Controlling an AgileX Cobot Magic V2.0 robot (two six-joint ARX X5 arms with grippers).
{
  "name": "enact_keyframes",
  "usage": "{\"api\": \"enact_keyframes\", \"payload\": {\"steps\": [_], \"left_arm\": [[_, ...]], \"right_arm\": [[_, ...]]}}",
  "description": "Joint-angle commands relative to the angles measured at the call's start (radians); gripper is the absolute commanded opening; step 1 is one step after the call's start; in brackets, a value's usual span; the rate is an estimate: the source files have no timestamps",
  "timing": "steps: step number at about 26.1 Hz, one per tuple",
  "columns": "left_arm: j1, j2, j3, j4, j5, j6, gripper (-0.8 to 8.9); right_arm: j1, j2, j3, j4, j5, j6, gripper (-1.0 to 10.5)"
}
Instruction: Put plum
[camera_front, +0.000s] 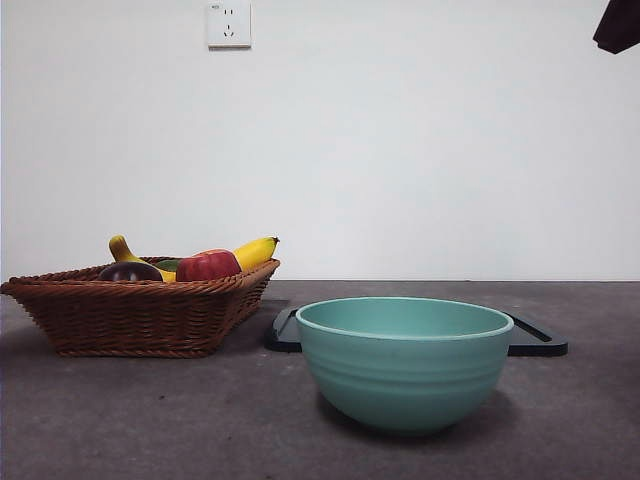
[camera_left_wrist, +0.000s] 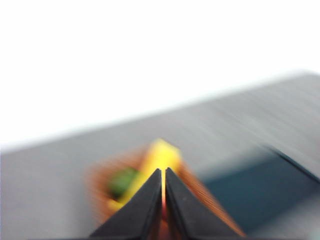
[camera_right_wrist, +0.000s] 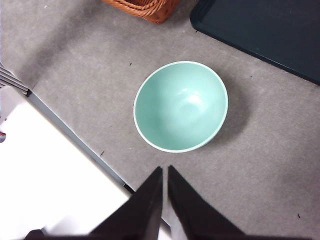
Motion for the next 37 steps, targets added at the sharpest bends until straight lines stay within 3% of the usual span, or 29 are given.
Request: {"api": "enact_keyframes", "payload": {"steps": [1, 7, 16, 37], "left_arm": [[0.036, -0.097, -0.14, 0.183, -0.086, -0.019, 0.08], [0.095, -0.283, -0.421, 0.312, -0.224, -0.02, 0.08], [0.127, -0.464, -0.661, 0.308, -0.245, -0.047, 0.08], [0.129, -0.61, -0.786, 0.163, -0.271, -0.071, 0.08]], "right_arm": [[0.009, 0.007, 0.016, 0.009, -0.002, -0.012, 0.1], [0.009, 0.007, 0.016, 0.009, -0.002, -0.012, 0.1], [0.009, 0.007, 0.016, 0.009, -0.002, -0.011, 0.1], [0.009, 0.007, 0.016, 0.009, -0.002, -0.012, 0.1]]}}
